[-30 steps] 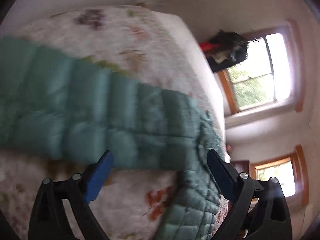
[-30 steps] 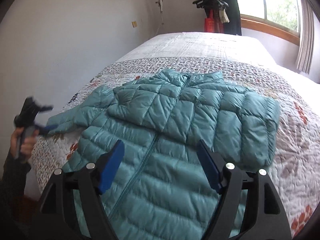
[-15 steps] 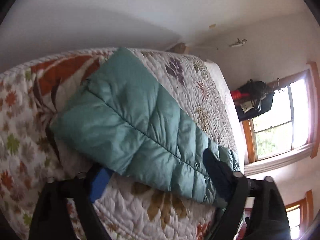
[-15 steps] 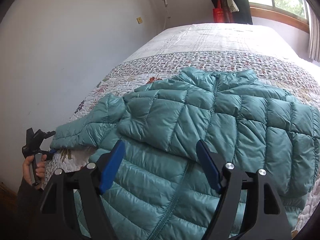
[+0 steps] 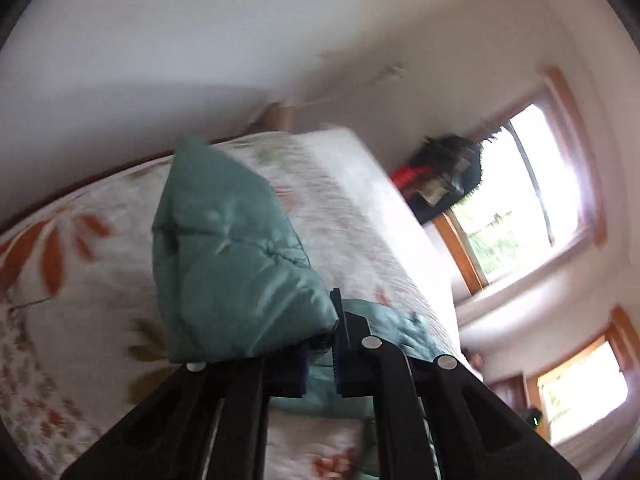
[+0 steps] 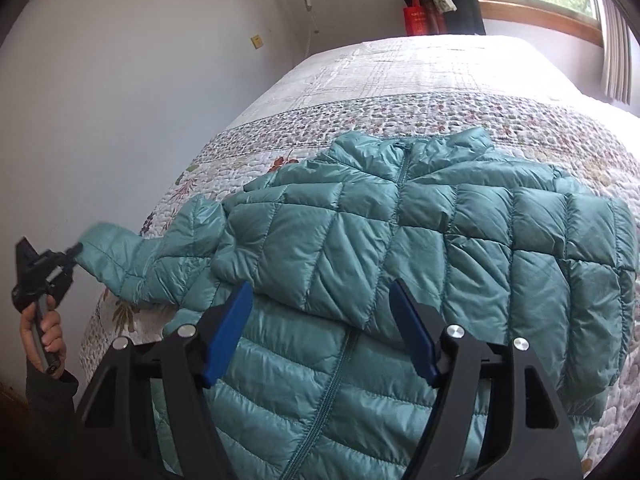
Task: Fold large clothes
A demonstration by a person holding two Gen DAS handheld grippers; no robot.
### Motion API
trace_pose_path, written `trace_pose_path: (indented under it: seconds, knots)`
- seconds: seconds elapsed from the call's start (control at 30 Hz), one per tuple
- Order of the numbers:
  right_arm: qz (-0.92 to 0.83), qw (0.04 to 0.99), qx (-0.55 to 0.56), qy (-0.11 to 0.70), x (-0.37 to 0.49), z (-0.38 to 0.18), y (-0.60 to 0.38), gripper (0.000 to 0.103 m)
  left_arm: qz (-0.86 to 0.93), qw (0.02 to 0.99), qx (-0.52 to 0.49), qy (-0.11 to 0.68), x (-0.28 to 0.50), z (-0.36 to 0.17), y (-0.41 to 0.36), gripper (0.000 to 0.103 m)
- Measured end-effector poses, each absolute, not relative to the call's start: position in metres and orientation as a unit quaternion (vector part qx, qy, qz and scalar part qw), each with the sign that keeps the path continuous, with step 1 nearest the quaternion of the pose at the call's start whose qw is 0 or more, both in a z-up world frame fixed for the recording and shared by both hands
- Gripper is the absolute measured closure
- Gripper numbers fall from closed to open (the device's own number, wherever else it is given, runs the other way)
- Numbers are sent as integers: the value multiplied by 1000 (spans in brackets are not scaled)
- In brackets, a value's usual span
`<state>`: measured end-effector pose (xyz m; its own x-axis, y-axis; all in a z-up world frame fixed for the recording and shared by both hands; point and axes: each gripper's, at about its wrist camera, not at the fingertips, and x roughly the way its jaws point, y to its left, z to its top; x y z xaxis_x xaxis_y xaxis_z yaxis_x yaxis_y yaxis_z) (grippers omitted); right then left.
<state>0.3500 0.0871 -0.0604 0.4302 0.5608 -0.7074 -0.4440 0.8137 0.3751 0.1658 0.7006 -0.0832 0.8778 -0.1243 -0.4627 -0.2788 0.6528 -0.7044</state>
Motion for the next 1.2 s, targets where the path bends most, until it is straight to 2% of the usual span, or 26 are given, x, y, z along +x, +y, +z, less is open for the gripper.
trace_pose_path:
  seconds: [0.13, 0.27, 0.4, 0.63, 0.7, 0.77, 0.8, 0.87, 0.97, 1.17, 1.2]
  knots:
    - [294, 831, 120, 457, 357, -59, 68, 34, -36, 910, -329, 248, 215, -30, 624, 95]
    - [282, 820, 176, 467, 365, -57, 39, 35, -94, 923, -258, 270, 258, -13, 551, 96]
    - [271, 804, 226, 478, 374, -59, 12, 35, -136, 911, -212, 327, 296, -42, 492, 96]
    - [276, 762, 304, 500, 392, -78, -8, 34, -182, 866, -163, 436, 340, -129, 419, 96]
    - [292, 740, 325, 511, 399, -86, -4, 34, -196, 853, -154, 458, 347, -145, 410, 90]
    - [307, 717, 342, 525, 405, -96, 6, 34, -202, 849, -148, 465, 345, -153, 407, 74]
    - [310, 709, 346, 530, 408, -100, 10, 34, -207, 847, -152, 466, 342, -153, 406, 70]
    - [317, 696, 348, 542, 413, -109, 22, 35, -222, 846, -167, 455, 332, -146, 412, 49]
    - [323, 684, 346, 555, 422, -120, 37, 39, -238, 856, -186, 418, 314, -125, 428, 27]
    - [325, 680, 322, 573, 431, -132, 67, 45, -247, 856, -238, 387, 304, -100, 461, 25]
    - [326, 680, 317, 576, 433, -133, 71, 50, -245, 858, -242, 382, 302, -96, 464, 25]
